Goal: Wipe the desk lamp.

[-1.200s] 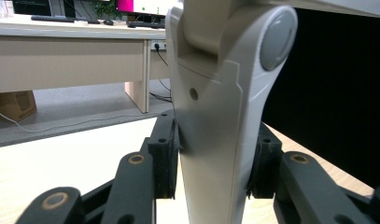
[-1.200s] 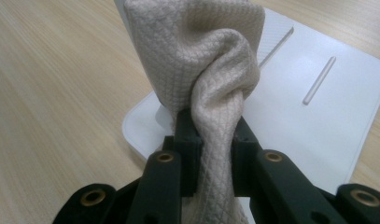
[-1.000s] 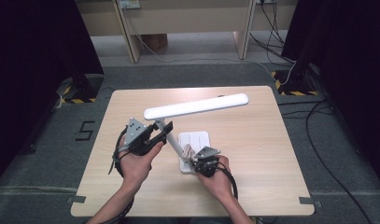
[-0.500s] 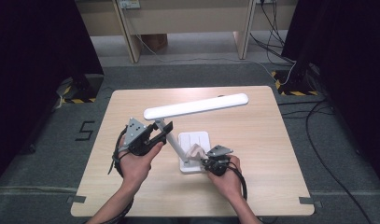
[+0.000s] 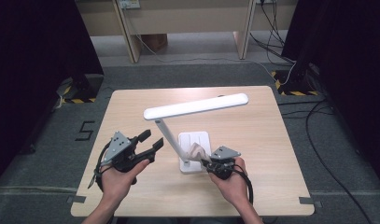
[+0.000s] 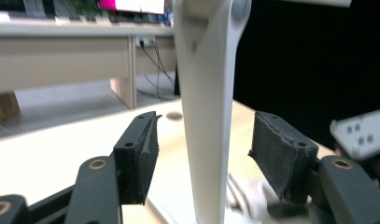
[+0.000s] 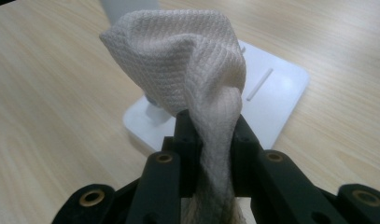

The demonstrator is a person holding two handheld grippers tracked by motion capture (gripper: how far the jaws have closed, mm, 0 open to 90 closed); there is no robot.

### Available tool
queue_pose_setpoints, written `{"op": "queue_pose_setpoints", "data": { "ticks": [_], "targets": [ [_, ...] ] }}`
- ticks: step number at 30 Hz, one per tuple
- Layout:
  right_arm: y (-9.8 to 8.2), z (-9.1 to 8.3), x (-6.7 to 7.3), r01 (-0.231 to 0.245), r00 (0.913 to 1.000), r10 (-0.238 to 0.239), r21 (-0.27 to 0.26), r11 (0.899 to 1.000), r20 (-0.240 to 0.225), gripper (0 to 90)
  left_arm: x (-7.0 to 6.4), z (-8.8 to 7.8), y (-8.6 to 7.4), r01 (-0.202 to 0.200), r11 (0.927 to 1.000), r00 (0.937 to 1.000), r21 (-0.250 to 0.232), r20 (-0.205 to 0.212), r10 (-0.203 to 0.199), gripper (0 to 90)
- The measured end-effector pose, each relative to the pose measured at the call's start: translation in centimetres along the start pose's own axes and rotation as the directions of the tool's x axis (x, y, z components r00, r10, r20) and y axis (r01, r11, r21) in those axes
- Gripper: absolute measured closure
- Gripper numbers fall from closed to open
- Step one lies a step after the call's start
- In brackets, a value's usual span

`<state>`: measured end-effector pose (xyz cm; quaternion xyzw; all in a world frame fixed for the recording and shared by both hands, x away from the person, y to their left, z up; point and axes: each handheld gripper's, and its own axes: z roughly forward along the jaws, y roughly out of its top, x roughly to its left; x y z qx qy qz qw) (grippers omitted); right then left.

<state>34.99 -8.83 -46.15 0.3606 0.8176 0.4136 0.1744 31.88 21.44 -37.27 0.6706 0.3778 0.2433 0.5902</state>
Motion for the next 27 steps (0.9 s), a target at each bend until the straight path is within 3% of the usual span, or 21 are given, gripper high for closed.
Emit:
{"op": "queue_pose_setpoints", "data": {
  "ticks": [6,12,19,23,25,27],
  "targets": [
    [0.2,-0.3,1.0,0.036,0.9991,-0.036,-0.002,0.999,-0.023,77.3,0.7,0.2,-2.3,0.019,0.9933,0.9983,0.114,0.053,-0.026,40.5],
    [0.2,0.0,1.8,0.052,0.9971,-0.052,-0.001,0.999,-0.055,77.3,0.3,1.4,-3.7,0.033,0.9873,0.9947,0.155,0.091,-0.048,41.1],
    [0.0,0.5,2.8,0.065,0.9938,-0.065,-0.001,0.998,-0.090,77.2,0.2,2.3,-4.8,0.044,0.9780,0.9926,0.204,0.102,-0.066,43.0],
    [0.2,0.6,3.5,0.082,0.9891,-0.084,-0.014,0.997,-0.122,77.1,0.3,2.8,-5.1,0.066,0.9740,0.9890,0.217,0.115,-0.093,42.9],
    [0.3,0.7,3.8,0.094,0.9861,-0.096,-0.019,0.995,-0.136,77.1,0.6,2.9,-5.1,0.098,0.9689,0.9831,0.227,0.129,-0.130,42.7],
    [0.4,1.0,4.1,0.111,0.9830,-0.112,-0.017,0.994,-0.146,77.1,1.0,3.0,-5.0,0.098,0.9679,0.9837,0.231,0.125,-0.129,42.4]
  ]
}}
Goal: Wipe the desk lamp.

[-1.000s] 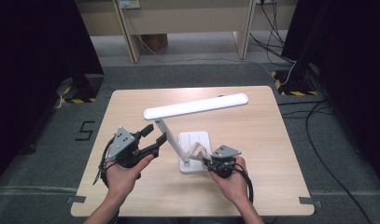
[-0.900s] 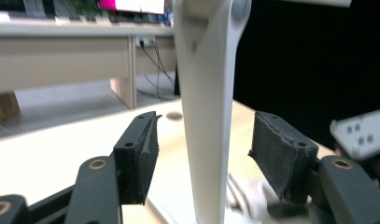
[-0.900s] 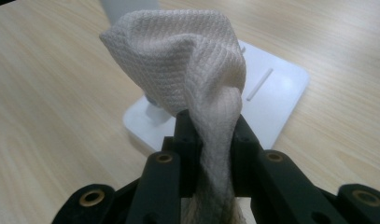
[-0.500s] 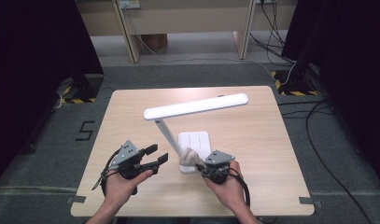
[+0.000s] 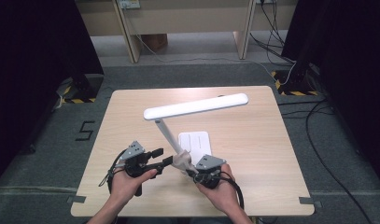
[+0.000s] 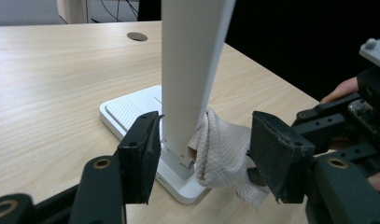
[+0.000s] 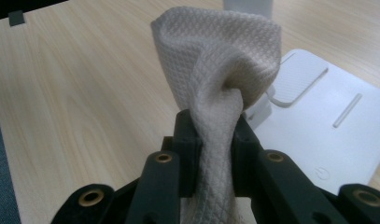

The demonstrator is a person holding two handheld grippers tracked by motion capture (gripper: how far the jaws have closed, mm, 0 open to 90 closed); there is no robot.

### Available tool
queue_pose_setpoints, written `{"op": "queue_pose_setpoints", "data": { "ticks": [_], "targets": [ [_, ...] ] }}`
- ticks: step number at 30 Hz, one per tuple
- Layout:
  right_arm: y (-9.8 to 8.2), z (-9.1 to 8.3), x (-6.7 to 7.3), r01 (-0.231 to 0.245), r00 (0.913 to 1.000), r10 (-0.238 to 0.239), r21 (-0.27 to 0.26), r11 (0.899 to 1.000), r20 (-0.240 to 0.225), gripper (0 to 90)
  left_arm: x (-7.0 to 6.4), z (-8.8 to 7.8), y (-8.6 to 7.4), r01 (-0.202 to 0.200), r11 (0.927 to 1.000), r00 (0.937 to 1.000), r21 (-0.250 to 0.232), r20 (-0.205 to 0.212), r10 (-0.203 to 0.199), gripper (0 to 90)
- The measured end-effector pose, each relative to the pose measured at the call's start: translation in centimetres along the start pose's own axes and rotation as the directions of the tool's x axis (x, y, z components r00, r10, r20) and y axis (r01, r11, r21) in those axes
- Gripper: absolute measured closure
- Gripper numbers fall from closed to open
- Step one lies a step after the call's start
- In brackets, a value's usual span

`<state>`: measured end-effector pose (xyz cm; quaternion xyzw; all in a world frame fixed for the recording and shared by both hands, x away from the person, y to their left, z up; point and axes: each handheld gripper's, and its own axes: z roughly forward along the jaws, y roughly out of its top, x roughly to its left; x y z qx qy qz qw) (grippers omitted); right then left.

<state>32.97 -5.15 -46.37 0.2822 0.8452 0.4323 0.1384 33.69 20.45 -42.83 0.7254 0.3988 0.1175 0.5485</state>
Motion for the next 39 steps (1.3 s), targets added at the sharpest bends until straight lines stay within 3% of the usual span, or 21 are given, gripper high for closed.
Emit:
{"op": "queue_pose_setpoints", "data": {
  "ticks": [10,21,28,33,39],
  "targets": [
    [0.7,0.6,1.4,0.051,0.9969,-0.052,-0.012,0.999,-0.059,77.1,0.7,0.1,-0.3,0.026,0.9989,0.9991,0.040,0.033,-0.028,40.9],
    [1.1,0.3,1.9,0.092,0.9917,-0.094,-0.032,0.995,-0.087,77.1,2.3,0.3,0.2,0.059,0.9965,0.9971,0.059,0.044,-0.062,40.4],
    [1.6,0.2,1.9,0.095,0.9921,-0.098,-0.045,0.994,-0.078,77.0,2.3,0.2,0.1,0.057,0.9948,0.9942,0.085,0.087,-0.064,40.4],
    [2.1,0.2,1.7,0.095,0.9927,-0.099,-0.058,0.994,-0.068,77.1,2.3,0.1,-0.3,0.088,0.9905,0.9850,0.106,0.139,-0.102,40.1],
    [2.3,0.4,1.6,0.103,0.9928,-0.107,-0.061,0.993,-0.054,77.1,2.1,0.1,-0.8,0.087,0.9886,0.9820,0.123,0.156,-0.106,41.1]
  ]
}}
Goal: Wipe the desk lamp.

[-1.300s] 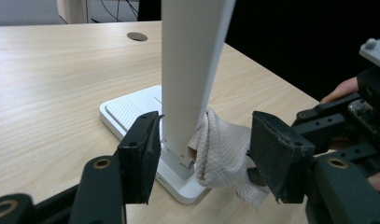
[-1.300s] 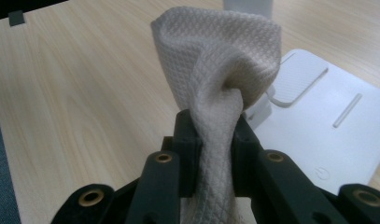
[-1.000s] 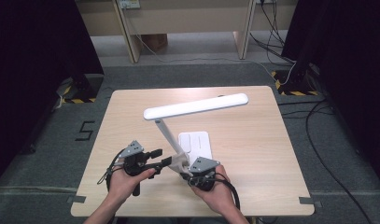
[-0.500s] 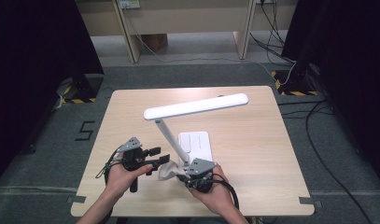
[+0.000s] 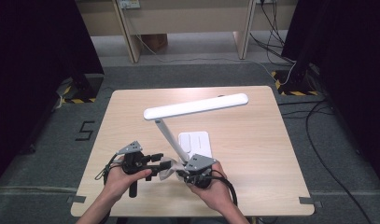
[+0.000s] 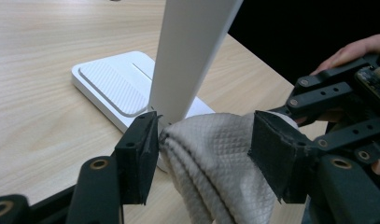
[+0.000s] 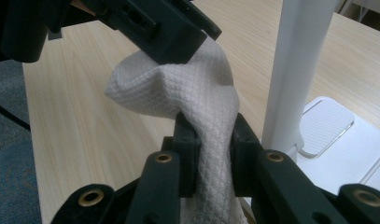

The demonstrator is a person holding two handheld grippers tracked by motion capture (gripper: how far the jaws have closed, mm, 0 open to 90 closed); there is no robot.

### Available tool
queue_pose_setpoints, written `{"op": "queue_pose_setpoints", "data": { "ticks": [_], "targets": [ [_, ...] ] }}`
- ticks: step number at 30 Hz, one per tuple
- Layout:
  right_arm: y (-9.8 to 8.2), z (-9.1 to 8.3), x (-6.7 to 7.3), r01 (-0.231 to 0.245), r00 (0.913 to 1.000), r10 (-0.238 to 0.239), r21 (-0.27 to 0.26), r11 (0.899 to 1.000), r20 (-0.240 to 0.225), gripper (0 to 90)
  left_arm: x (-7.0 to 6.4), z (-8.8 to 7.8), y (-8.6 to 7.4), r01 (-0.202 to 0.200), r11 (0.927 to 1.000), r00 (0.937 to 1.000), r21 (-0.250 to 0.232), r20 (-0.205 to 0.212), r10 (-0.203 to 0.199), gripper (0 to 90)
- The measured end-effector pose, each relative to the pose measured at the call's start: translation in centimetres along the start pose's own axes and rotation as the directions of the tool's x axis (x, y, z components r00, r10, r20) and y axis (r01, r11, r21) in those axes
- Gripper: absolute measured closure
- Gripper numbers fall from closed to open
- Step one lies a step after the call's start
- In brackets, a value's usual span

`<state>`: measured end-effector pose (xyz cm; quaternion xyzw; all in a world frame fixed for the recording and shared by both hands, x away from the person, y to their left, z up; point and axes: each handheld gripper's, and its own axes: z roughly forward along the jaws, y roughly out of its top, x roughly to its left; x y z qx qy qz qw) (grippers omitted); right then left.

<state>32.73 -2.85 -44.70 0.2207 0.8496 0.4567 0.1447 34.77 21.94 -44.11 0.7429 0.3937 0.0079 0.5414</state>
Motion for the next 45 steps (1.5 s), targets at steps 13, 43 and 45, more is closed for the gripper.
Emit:
{"op": "queue_pose_setpoints", "data": {
  "ticks": [13,43,45],
  "targets": [
    [0.2,0.0,-0.2,0.002,1.0000,-0.002,-0.004,1.000,0.006,77.1,-0.5,-0.4,0.5,-0.073,0.9968,0.9960,0.032,0.054,0.072,38.1],
    [1.0,-0.2,-0.4,0.011,0.9989,-0.009,-0.046,0.999,0.045,54.5,-0.1,-1.2,0.6,-0.324,0.9444,0.9459,0.053,0.027,0.323,79.8],
    [0.8,-0.7,-0.7,-0.017,0.9986,0.020,-0.069,0.997,0.049,49.4,0.1,-1.7,0.7,-0.317,0.9479,0.9484,0.030,0.016,0.317,79.8]
  ]
}}
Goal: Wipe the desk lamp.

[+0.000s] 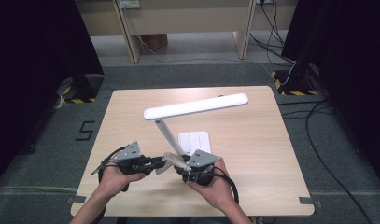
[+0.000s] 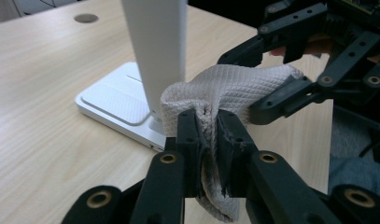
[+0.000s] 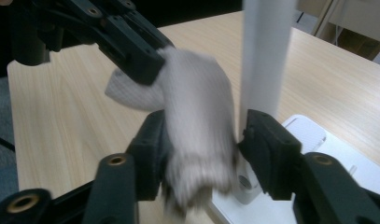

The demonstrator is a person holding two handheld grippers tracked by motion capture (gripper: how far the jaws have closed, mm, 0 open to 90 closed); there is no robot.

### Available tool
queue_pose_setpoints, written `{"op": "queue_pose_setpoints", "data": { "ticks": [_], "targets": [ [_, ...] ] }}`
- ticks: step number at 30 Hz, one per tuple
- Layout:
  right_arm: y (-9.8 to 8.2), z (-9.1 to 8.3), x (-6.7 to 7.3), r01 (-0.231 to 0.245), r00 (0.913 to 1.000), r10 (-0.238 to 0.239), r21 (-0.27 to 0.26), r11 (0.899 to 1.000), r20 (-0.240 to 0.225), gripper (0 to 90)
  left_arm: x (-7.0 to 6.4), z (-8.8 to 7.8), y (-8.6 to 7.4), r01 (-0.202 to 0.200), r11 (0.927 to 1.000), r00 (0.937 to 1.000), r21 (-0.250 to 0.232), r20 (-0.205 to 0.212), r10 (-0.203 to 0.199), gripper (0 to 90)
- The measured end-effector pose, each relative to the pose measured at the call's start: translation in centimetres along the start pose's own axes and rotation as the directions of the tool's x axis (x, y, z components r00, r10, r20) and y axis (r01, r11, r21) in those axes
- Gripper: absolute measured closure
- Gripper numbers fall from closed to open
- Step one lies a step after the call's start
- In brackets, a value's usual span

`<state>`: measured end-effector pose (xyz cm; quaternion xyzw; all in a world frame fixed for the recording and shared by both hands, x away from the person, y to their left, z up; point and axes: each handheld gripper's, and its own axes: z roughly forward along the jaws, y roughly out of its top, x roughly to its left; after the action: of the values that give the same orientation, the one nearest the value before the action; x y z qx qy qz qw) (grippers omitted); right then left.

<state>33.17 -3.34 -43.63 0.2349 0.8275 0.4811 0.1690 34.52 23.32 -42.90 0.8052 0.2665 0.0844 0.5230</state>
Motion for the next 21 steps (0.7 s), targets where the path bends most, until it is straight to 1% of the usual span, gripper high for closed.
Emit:
{"op": "queue_pose_setpoints", "data": {
  "ticks": [1,3,4,7,8,10,12,15,19,21],
  "targets": [
    [-0.1,-0.2,-0.1,-0.011,0.9999,0.011,-0.003,1.000,-0.003,48.1,0.2,-0.4,-0.1,0.004,0.9998,0.9999,-0.019,-0.014,-0.004,79.8],
    [-0.5,-0.6,-0.6,-0.032,0.9995,0.032,-0.014,0.999,0.000,46.8,0.5,-1.0,-0.2,0.005,0.9994,0.9996,-0.036,-0.026,-0.006,79.9],
    [-0.7,-0.8,-0.9,-0.041,0.9992,0.041,-0.008,0.999,0.001,46.4,0.6,-1.3,-0.2,0.012,0.9986,0.9996,-0.051,-0.027,-0.013,79.9],
    [-1.5,-1.0,-1.5,-0.056,0.9984,0.056,0.006,0.998,-0.003,46.4,1.1,-2.4,-0.4,0.030,0.9953,0.9983,-0.092,-0.048,-0.035,79.9],
    [-1.7,-0.9,-1.6,-0.052,0.9986,0.052,0.008,0.999,0.001,46.4,1.2,-2.8,-0.4,0.046,0.9929,0.9973,-0.110,-0.052,-0.052,79.9],
    [-2.1,-0.7,-2.0,-0.057,0.9984,0.056,0.028,0.998,0.002,46.5,1.6,-3.6,-0.4,0.061,0.9888,0.9956,-0.136,-0.061,-0.070,79.9],
    [-2.5,-0.4,-2.3,-0.067,0.9977,0.067,0.043,0.997,0.008,47.0,1.8,-4.2,-0.3,0.066,0.9850,0.9935,-0.159,-0.081,-0.079,79.9],
    [-2.8,0.3,-2.7,-0.076,0.9970,0.076,0.051,0.996,0.017,47.5,2.1,-4.8,0.0,0.072,0.9787,0.9909,-0.192,-0.098,-0.092,79.8],
    [-2.5,0.9,-3.2,-0.086,0.9960,0.085,0.039,0.996,0.027,47.4,2.4,-5.3,0.5,0.105,0.9606,0.9845,-0.258,-0.110,-0.137,79.8],
    [-2.4,1.2,-3.3,-0.083,0.9962,0.082,0.036,0.996,0.029,47.3,2.6,-5.6,0.7,0.129,0.9503,0.9812,-0.283,-0.102,-0.164,79.8]
  ]
}}
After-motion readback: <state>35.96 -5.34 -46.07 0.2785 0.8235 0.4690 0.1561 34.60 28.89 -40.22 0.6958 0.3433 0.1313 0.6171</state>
